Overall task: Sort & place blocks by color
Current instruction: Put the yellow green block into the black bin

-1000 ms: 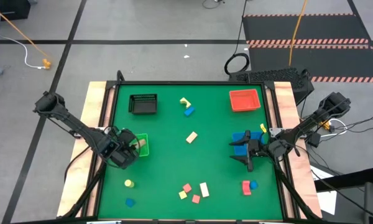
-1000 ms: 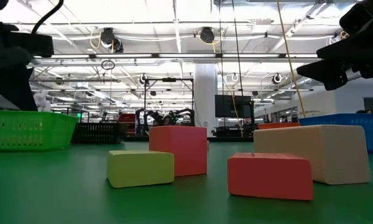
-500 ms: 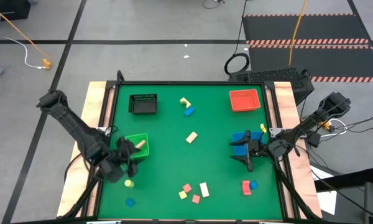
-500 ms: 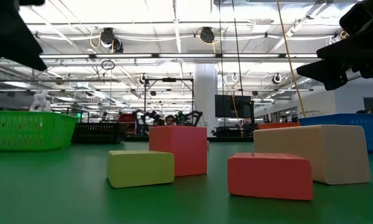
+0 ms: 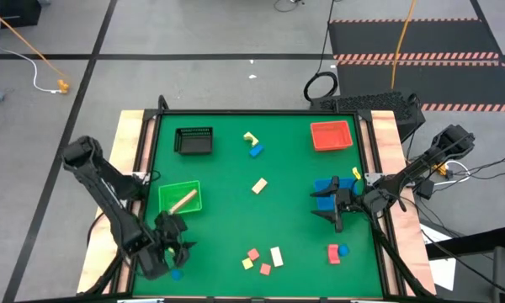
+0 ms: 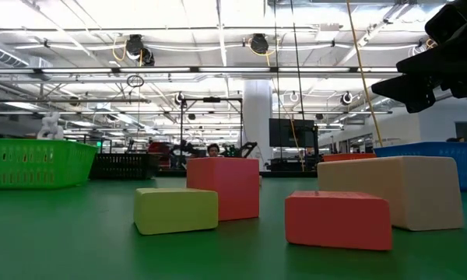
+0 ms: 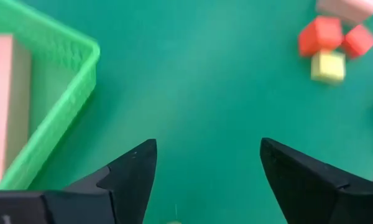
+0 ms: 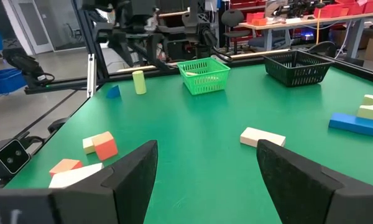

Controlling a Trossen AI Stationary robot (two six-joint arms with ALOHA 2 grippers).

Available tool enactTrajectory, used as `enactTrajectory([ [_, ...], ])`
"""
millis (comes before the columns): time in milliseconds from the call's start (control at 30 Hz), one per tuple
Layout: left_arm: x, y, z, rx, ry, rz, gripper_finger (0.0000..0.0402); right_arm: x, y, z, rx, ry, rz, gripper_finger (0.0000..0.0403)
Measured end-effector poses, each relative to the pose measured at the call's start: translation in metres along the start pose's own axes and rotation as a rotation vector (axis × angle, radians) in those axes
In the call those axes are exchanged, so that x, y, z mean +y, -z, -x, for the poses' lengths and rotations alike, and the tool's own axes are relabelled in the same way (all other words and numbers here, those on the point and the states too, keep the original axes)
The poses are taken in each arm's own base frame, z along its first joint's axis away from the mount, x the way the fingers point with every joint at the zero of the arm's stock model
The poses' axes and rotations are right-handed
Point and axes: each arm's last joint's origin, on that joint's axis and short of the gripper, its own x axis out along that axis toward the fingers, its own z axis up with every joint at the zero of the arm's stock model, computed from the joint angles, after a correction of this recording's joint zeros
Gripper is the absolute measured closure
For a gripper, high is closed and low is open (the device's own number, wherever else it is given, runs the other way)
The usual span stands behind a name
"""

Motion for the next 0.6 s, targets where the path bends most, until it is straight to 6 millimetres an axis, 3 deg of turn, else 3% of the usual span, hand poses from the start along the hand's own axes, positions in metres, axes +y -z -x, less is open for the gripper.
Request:
enactTrajectory([
  [167,-0.015,0.012,0.008,0.052,-0.144,0.014,0.0093,0.0,0.0,0.0,0.0,0.0,0.0,0.0135],
  [367,-0.015,0.036,0.003,0.168,-0.254,0.097,0.0083,0.0,0.0,0.0,0.0,0.0,0.0,0.0135],
  [600,-0.014,0.056,0.002,0.172,-0.275,0.077,0.0089,0.0,0.0,0.0,0.0,0.0,0.0,0.0135],
])
